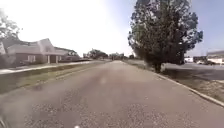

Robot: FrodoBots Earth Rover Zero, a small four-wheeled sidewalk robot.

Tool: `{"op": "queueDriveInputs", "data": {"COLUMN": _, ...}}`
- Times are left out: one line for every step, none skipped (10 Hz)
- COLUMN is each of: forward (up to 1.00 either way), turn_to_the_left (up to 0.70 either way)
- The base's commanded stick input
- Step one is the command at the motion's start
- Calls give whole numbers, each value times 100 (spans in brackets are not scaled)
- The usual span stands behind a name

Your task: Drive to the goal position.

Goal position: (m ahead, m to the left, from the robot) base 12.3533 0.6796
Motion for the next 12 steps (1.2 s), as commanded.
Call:
{"op": "queueDriveInputs", "data": {"forward": 100, "turn_to_the_left": -20}}
{"op": "queueDriveInputs", "data": {"forward": 100, "turn_to_the_left": -18}}
{"op": "queueDriveInputs", "data": {"forward": 100, "turn_to_the_left": -15}}
{"op": "queueDriveInputs", "data": {"forward": 100, "turn_to_the_left": -13}}
{"op": "queueDriveInputs", "data": {"forward": 100, "turn_to_the_left": -11}}
{"op": "queueDriveInputs", "data": {"forward": 100, "turn_to_the_left": -9}}
{"op": "queueDriveInputs", "data": {"forward": 100, "turn_to_the_left": -4}}
{"op": "queueDriveInputs", "data": {"forward": 100, "turn_to_the_left": -2}}
{"op": "queueDriveInputs", "data": {"forward": 100, "turn_to_the_left": -2}}
{"op": "queueDriveInputs", "data": {"forward": 100, "turn_to_the_left": -1}}
{"op": "queueDriveInputs", "data": {"forward": 100, "turn_to_the_left": -1}}
{"op": "queueDriveInputs", "data": {"forward": 100, "turn_to_the_left": -1}}
